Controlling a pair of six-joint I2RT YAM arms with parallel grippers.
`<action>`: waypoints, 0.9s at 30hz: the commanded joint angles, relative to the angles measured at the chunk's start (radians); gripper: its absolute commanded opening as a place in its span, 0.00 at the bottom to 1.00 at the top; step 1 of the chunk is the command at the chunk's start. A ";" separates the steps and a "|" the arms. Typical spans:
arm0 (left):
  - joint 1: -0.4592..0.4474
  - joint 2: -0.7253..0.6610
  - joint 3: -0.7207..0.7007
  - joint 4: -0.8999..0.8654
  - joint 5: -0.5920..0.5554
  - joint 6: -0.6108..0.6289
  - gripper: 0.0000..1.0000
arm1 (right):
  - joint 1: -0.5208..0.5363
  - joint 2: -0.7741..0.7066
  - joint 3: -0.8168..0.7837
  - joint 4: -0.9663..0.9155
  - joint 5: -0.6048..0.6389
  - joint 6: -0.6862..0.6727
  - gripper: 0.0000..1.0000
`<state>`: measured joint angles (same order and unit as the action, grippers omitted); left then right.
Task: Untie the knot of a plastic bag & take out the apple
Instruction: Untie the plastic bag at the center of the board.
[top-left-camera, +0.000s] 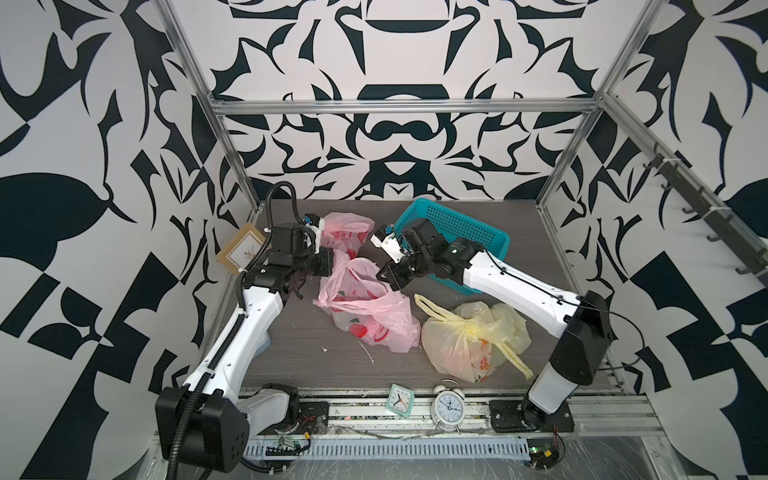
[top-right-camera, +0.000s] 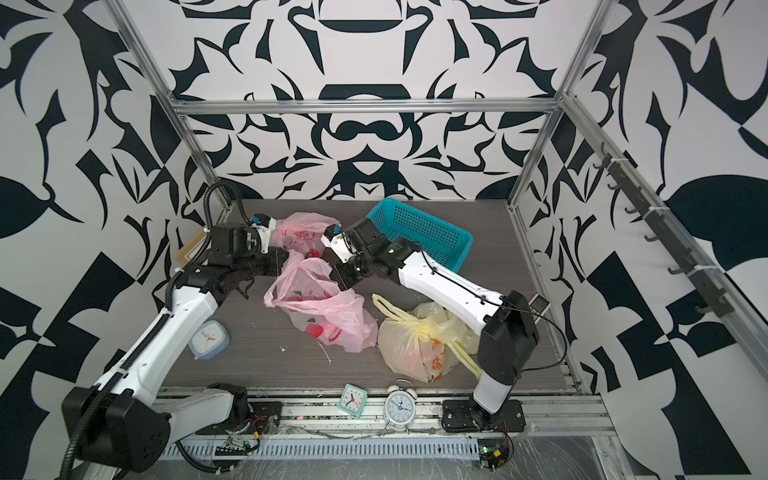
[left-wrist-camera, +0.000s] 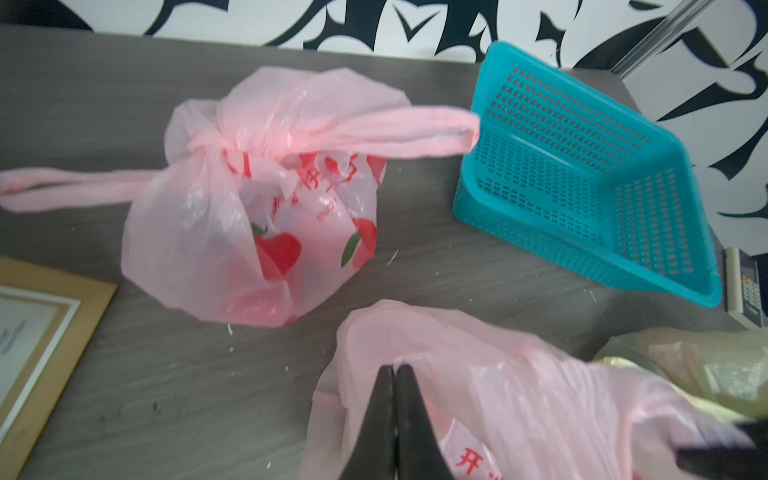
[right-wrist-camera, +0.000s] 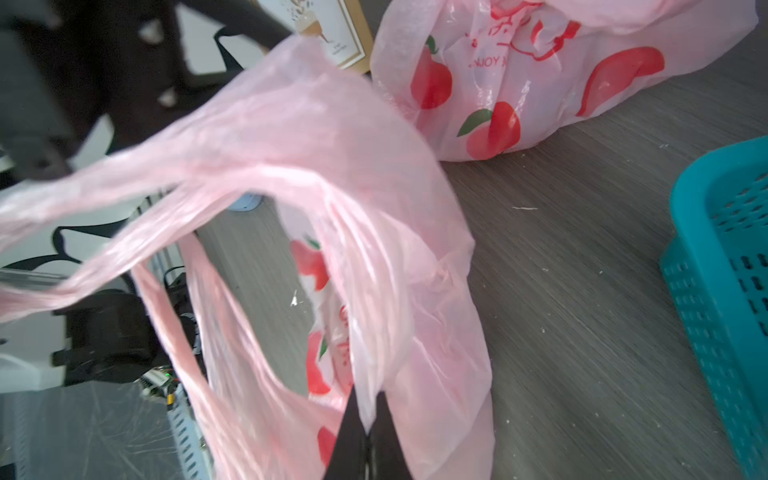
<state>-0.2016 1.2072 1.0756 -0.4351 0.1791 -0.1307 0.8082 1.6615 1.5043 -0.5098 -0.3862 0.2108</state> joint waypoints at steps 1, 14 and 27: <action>-0.004 0.040 0.096 0.082 0.051 0.004 0.05 | 0.010 -0.087 -0.071 0.112 -0.046 0.105 0.00; -0.012 -0.074 0.076 -0.165 -0.066 -0.007 0.70 | 0.010 -0.017 -0.186 0.239 0.054 0.174 0.00; -0.360 -0.271 0.022 -0.270 -0.193 -0.137 0.64 | 0.015 -0.052 -0.262 0.352 0.121 0.232 0.00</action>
<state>-0.5041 0.8806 1.0939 -0.6704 0.0418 -0.2295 0.8177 1.6680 1.2530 -0.2371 -0.3000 0.4133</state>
